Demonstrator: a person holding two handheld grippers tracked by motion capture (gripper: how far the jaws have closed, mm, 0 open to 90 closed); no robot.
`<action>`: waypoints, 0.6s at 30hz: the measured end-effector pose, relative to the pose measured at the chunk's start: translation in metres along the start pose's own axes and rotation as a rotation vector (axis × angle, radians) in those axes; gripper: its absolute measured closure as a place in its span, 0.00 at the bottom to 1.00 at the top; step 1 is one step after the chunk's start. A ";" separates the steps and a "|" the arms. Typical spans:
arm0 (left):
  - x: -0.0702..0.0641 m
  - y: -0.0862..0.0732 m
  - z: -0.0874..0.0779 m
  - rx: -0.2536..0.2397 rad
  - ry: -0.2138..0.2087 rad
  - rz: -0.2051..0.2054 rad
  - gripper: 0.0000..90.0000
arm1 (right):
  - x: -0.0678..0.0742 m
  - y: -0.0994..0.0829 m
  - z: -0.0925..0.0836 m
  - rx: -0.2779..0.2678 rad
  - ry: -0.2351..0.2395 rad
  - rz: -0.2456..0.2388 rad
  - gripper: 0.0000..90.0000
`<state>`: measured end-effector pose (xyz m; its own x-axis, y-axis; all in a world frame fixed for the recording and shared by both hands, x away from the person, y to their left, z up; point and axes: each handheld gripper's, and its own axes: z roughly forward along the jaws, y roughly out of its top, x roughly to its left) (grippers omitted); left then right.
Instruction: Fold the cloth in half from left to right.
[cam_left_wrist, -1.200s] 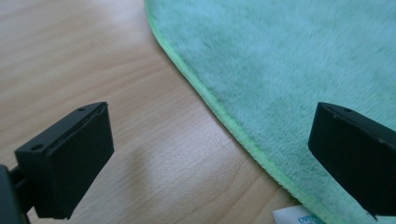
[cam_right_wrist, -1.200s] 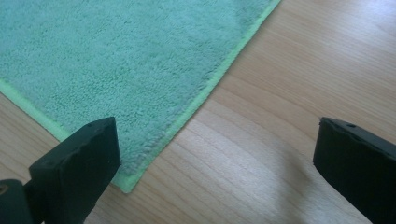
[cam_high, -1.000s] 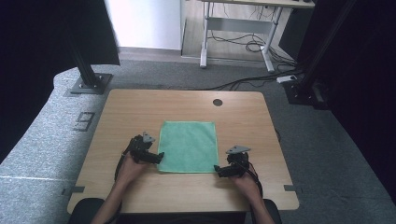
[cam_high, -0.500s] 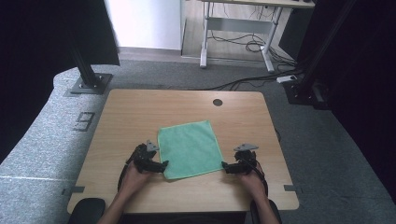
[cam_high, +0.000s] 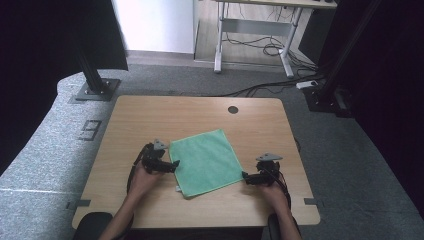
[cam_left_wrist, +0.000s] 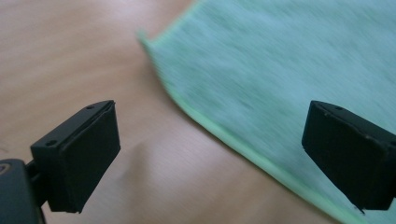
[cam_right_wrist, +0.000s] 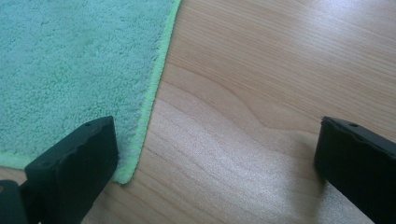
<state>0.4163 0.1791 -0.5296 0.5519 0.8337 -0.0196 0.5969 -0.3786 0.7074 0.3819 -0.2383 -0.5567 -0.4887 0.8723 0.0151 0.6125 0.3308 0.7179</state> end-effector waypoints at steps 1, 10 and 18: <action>0.006 0.004 0.002 -0.005 0.013 -0.010 0.05 | 0.000 0.000 0.000 0.000 0.000 0.000 0.00; 0.040 0.029 0.031 0.002 0.069 -0.079 0.06 | 0.000 0.000 0.000 0.000 -0.001 0.001 0.00; 0.049 0.027 0.050 0.050 0.125 -0.089 0.05 | 0.000 0.000 0.000 0.000 0.000 0.001 0.00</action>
<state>0.4886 0.1901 -0.5467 0.4202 0.9074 0.0098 0.6704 -0.3176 0.6706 0.3819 -0.2382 -0.5567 -0.4879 0.8727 0.0153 0.6128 0.3299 0.7181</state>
